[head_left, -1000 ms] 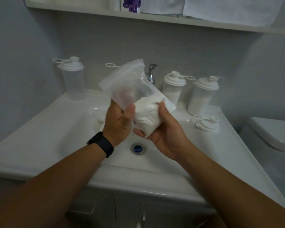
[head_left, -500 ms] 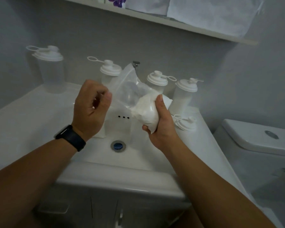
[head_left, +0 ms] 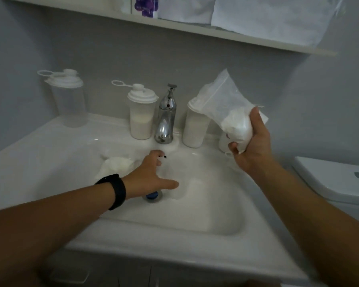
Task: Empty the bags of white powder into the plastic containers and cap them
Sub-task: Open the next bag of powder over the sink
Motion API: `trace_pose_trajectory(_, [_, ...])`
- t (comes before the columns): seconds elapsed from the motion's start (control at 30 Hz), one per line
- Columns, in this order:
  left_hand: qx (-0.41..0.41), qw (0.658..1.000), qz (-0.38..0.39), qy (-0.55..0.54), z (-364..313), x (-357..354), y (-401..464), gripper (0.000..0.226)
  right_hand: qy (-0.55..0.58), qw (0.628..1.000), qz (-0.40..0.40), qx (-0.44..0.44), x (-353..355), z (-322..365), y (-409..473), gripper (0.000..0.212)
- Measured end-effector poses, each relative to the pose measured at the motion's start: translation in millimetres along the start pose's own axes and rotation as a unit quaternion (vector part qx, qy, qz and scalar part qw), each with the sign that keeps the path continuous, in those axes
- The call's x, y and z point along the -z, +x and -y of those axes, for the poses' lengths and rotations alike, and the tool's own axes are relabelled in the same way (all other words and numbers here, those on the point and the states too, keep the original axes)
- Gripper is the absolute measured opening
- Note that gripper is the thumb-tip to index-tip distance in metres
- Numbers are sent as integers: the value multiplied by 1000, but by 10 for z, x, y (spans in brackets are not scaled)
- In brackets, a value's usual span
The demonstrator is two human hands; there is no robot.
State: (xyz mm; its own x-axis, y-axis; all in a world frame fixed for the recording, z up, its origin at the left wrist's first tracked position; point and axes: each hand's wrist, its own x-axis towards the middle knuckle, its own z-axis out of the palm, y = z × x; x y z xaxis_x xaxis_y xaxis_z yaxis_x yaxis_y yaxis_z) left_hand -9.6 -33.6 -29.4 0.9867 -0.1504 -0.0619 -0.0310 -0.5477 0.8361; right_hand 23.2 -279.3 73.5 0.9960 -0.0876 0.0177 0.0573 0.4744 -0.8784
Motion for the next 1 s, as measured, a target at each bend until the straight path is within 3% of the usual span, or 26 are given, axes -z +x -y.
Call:
trace_pose_trajectory(0.07, [-6,999,-2,-38,-77,-123,149,95,4,1000,-10,5,112,-92,62,41])
trace_pose_trajectory(0.17, [-54,997,-33,-54,-149,-280,323,83,-14,1000,-9,16,232,-273,110,65])
trace_pose_trajectory(0.23, [-81,995,-39,-51,-120,-335,375,85,-34,999,10,20,275,-343,91,66])
trace_pose_trajectory(0.47, [-122,990,48,-52,-18,132,419,84,-104,992,47,45,339,-506,92,68])
trace_pose_trajectory(0.6, [-106,991,73,-32,51,361,377,87,-124,990,43,43,371,-479,61,62])
trace_pose_trajectory(0.73, [-106,988,93,-61,69,342,384,88,-141,988,41,45,393,-473,47,41])
trace_pose_trajectory(1.0, [-128,984,115,-46,62,352,412,88,-150,987,33,53,464,-546,140,41])
